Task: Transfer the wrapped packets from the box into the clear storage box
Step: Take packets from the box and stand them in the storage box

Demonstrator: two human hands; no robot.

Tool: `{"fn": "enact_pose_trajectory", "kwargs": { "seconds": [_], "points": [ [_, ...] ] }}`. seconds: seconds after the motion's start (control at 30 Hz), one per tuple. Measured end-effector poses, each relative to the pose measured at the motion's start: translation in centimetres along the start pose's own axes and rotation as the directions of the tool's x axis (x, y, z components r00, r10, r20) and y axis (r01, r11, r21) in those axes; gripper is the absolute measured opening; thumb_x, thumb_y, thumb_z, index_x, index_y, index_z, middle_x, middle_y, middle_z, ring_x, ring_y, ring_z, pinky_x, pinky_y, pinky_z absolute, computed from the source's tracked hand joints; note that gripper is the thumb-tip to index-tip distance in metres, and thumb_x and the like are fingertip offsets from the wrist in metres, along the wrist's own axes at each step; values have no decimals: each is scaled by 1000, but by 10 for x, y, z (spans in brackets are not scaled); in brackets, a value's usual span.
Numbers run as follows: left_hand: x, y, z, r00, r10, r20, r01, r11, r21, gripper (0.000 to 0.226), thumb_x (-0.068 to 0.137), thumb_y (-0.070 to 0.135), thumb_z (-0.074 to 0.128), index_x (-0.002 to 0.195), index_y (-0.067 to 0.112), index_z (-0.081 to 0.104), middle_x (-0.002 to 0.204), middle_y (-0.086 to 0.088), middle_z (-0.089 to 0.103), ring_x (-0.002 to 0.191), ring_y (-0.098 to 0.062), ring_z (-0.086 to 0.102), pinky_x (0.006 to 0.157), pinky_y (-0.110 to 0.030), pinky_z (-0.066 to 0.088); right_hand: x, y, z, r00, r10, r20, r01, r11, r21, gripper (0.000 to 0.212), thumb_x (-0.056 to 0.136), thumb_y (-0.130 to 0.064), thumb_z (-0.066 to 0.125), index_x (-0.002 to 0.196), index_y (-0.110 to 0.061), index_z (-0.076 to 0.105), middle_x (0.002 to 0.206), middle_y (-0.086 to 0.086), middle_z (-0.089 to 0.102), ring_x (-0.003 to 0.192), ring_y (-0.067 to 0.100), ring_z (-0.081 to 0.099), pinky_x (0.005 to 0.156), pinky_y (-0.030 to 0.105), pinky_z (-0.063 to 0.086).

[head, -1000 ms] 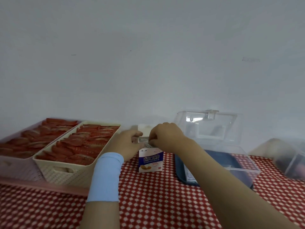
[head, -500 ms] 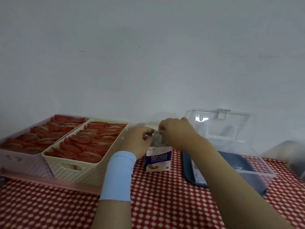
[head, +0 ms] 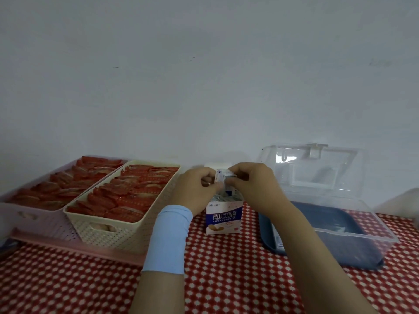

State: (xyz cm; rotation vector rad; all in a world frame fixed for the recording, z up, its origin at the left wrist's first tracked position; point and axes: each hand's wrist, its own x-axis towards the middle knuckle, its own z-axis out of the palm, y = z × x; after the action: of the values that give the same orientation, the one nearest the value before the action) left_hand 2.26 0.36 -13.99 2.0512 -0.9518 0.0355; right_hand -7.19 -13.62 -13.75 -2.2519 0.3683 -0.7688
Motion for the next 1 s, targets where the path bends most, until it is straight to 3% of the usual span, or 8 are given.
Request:
{"fn": "enact_pose_trajectory", "kwargs": {
  "seconds": [0.17,0.3,0.43,0.57,0.7,0.8,0.87,1.0],
  "points": [
    [8,0,3,991,28,-129,-50,985,-166,4,86,19,74,87,22,74,80,6,71,77,-13,66,72,-29,55,0,-3,-4,993,90,-70,-62,942,330,7,85,-15,77,90,-20,78,76,-6,76,67,2,71,58,18,56],
    [8,2,3,989,12,-145,-49,966,-253,3,86,17,73,87,20,73,83,3,73,81,-18,69,78,-42,59,1,-2,-10,988,108,-113,-60,931,360,1,85,-17,77,84,-17,78,72,-2,76,66,7,70,52,11,47],
    [9,-3,1,974,-21,-227,-44,959,-279,7,85,15,74,82,11,69,81,-7,72,81,-29,69,75,-49,58,0,-2,-20,985,85,-150,-25,931,365,6,88,-16,74,81,-16,74,75,0,75,69,10,70,53,17,51],
    [7,0,-5,979,-1,-203,-61,952,-301,6,85,13,73,81,9,70,81,-9,72,81,-32,68,77,-50,58,-2,-10,-28,997,-31,-76,57,927,370,7,86,-11,75,81,-16,75,76,1,75,66,5,65,59,18,52],
    [3,15,-12,997,52,-56,-70,914,-400,7,88,10,72,93,14,76,86,-5,76,81,-20,71,75,-32,60,-5,-18,-27,996,-87,10,77,920,385,11,86,-8,74,84,-18,74,83,-4,77,76,8,72,67,19,56],
    [-2,19,-17,995,34,90,29,789,-613,17,90,11,68,107,10,73,98,-8,77,87,-20,71,79,-31,59,-8,-24,-32,996,-86,18,68,881,468,6,89,-6,70,88,-12,71,78,1,77,72,15,75,64,24,59],
    [-6,21,-17,975,36,221,156,596,-788,27,86,16,65,111,8,69,102,-11,75,91,-22,72,80,-33,59,-10,-28,-36,996,-93,19,71,870,488,4,89,-6,70,92,-9,69,76,1,77,71,15,75,62,20,57],
    [-9,27,-12,932,48,360,321,355,-878,34,82,18,61,115,7,66,99,-14,73,86,-23,72,74,-37,61,-16,-30,-36,998,-57,-1,49,863,502,19,87,-8,72,105,-14,68,75,-1,76,73,11,74,64,17,55]
  ]
}}
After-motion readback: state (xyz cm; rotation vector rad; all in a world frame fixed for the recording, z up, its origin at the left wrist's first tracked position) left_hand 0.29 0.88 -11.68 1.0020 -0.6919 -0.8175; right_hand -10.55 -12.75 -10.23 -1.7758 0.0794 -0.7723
